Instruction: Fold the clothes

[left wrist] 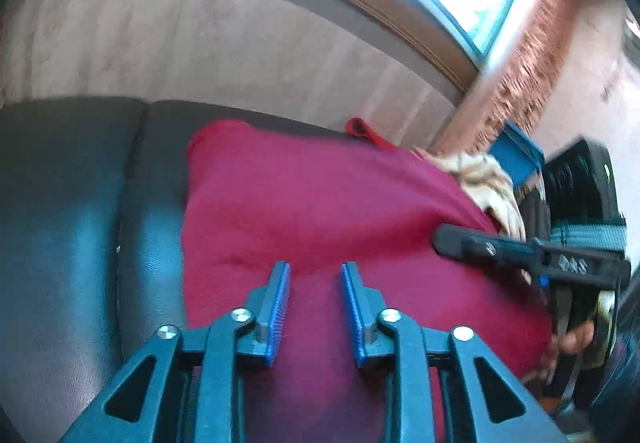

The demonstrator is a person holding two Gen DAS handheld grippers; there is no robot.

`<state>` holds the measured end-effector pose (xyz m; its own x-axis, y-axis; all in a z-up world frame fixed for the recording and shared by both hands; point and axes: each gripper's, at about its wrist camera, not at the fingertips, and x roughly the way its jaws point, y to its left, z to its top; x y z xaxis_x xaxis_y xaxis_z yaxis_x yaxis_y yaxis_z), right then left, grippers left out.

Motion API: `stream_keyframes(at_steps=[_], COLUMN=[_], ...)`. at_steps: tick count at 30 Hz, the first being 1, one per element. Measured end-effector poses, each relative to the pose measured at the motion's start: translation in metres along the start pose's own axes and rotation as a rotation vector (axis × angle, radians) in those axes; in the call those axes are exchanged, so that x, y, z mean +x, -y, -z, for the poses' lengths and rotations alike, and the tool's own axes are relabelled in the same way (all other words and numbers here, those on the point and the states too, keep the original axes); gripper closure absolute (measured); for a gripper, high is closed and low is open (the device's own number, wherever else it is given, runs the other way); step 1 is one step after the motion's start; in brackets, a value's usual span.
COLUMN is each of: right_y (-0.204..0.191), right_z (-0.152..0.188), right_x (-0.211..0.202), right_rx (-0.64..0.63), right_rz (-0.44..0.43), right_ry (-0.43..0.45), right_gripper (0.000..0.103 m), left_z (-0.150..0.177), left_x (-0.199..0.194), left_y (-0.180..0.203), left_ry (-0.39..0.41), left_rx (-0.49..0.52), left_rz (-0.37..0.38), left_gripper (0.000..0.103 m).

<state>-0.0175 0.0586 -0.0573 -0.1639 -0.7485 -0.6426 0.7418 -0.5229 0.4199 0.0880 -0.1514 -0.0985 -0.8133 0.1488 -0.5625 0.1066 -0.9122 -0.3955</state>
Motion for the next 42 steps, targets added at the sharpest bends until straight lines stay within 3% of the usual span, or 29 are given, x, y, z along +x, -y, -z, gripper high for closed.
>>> stream_keyframes(at_steps=[3,6,8,11,12,15,16,20,25,27,29,30,31,38,42], right_y=[0.041,0.087,0.096,0.096,0.094,0.079,0.070,0.030,0.013,0.025,0.039,0.043,0.045,0.050,0.053], right_z=[0.024,0.046,0.046,0.035,0.028,0.003,-0.004,-0.032,-0.046,-0.043,-0.034,-0.029,-0.026,-0.011,-0.001], right_x=[0.026,0.027,0.028,0.026,0.022,-0.005,-0.014,-0.024,0.032,0.058,0.075,0.073,0.070,0.042,0.022], right_rx=[0.106,0.283,0.309,0.286,0.280,0.155,0.116,-0.019,-0.038,0.013,0.002,-0.027,-0.039,-0.169,-0.149], right_rz=[0.044,-0.165,-0.209,-0.198,-0.181,-0.003,0.020,-0.012,-0.059,-0.027,0.026,0.035,0.041,0.113,0.127], right_ry=[-0.047,0.061,0.070,0.034,0.023,0.059,0.087,0.154,0.073,0.003,-0.037,-0.013,-0.005,-0.006,0.015], right_gripper=[0.078,0.078,0.078,0.075,0.069,0.041,0.040,0.040,0.040,0.039,0.050,0.057,0.058,0.058,0.055], left_z=[0.009,0.012,0.012,0.014,0.015,0.017,0.018,0.024,0.029,0.035,0.044,0.046,0.047,0.044,0.038], left_x=[0.009,0.007,0.002,-0.005,-0.008,-0.012,-0.011,-0.010,-0.006,-0.002,0.003,0.005,0.006,0.012,0.010], left_y=[0.007,0.012,0.016,0.023,0.027,0.040,0.044,0.051,0.055,0.057,0.061,0.063,0.064,0.058,0.055], left_ry=[-0.039,-0.047,-0.036,-0.022,-0.018,-0.015,-0.021,-0.032,-0.046,-0.065,-0.079,-0.074,-0.071,-0.083,-0.086], left_rx=[0.036,0.059,0.075,0.102,0.121,0.175,0.190,0.228,0.231,0.244,0.276,0.292,0.299,0.235,0.180], left_rz=[0.025,0.037,0.026,0.022,0.028,0.038,0.043,0.041,0.029,0.018,0.007,0.000,-0.001,0.058,0.097], left_gripper=[0.074,0.074,0.074,0.074,0.074,0.074,0.074,0.074,0.072,0.072,0.072,0.072,0.071,0.070,0.070])
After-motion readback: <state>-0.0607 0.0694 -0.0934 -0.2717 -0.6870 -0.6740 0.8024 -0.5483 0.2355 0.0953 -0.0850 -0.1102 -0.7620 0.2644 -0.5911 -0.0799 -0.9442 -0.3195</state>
